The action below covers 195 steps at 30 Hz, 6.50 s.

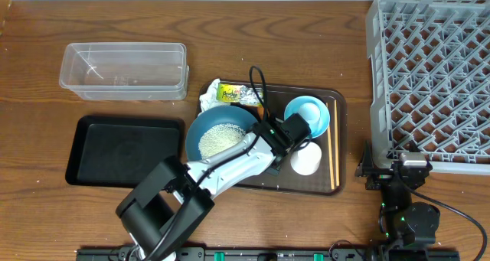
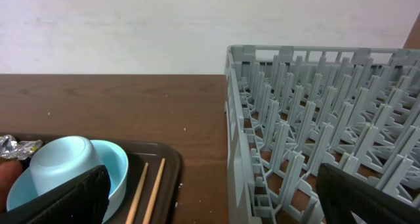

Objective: Sort waste into correct bins and load items into the dishwasher rack
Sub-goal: 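Grasp the blue bowl rim with the left gripper and lift, then carry the bowl left over the black tray, then tilt the bowl with the left gripper to pour rice onto black tray, then carry the empty bowl back and lower it onto the brown tray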

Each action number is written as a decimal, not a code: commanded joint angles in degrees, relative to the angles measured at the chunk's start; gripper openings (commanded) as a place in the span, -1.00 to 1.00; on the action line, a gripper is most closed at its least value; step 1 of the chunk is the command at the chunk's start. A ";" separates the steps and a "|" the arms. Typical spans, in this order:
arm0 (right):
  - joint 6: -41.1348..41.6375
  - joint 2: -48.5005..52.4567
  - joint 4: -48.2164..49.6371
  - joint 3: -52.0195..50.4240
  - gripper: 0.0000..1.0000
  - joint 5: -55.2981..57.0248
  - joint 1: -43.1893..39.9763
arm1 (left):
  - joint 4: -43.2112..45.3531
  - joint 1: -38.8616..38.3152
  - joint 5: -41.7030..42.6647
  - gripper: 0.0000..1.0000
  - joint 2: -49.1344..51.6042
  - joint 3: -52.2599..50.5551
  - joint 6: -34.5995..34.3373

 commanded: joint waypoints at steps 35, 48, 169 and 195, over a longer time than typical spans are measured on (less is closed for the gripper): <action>-0.63 -0.31 -0.22 -0.15 0.99 0.33 -0.55 | -4.48 14.93 2.80 -0.88 -22.38 1.01 4.85; -0.63 -0.31 -0.22 -0.15 0.98 0.33 -0.55 | -3.39 33.42 18.32 -0.88 -25.35 0.98 4.87; -0.63 -0.31 -0.22 -0.15 0.99 0.33 -0.55 | -36.37 91.47 79.93 -0.88 -32.76 -0.59 40.63; -0.63 -0.31 -0.22 -0.15 0.99 0.33 -0.55 | -9.05 27.23 29.35 -0.88 -41.90 0.57 0.02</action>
